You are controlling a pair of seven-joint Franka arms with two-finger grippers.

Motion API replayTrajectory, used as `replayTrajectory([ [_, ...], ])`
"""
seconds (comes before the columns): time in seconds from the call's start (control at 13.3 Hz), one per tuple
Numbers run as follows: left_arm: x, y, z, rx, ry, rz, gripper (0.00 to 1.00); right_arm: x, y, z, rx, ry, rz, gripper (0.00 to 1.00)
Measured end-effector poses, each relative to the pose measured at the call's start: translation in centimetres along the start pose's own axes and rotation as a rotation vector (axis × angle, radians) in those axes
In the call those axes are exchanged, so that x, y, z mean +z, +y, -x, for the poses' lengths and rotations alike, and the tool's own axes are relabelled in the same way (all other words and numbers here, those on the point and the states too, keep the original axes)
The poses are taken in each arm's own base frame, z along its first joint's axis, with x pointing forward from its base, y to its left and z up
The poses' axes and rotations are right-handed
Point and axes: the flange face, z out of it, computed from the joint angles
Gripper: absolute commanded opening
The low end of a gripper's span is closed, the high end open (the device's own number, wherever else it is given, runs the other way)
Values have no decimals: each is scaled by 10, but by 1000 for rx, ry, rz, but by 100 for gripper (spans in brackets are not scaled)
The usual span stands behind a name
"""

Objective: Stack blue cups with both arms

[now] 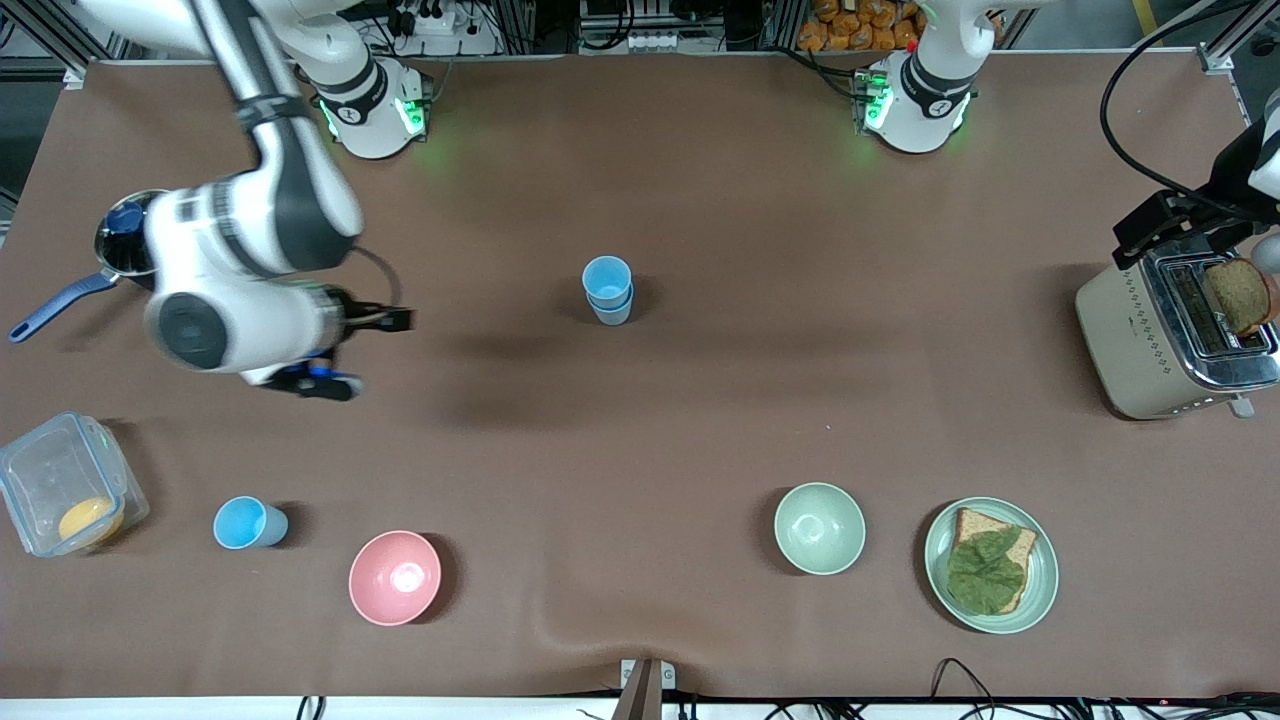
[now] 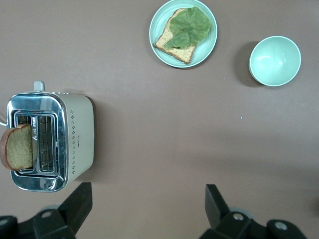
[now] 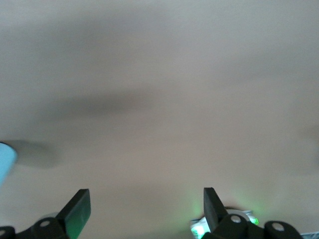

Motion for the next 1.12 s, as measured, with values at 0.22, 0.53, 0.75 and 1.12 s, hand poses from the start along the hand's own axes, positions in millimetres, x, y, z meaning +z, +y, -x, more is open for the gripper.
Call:
replayTrajectory([
  [0.22, 4, 2, -3, 2, 3, 2, 100, -9, 91, -15, -70, 2, -61, 100],
  [0.53, 7, 5, -2, 9, -11, 0, 100, -70, 125, 26, -88, 132, -32, 100],
  [0.75, 7, 6, 0, 15, -24, -3, 100, -136, 127, 83, -99, 298, -32, 100],
  [1.12, -2, 14, 7, 31, -60, 54, 100, -193, 122, 129, -143, 442, -22, 100],
])
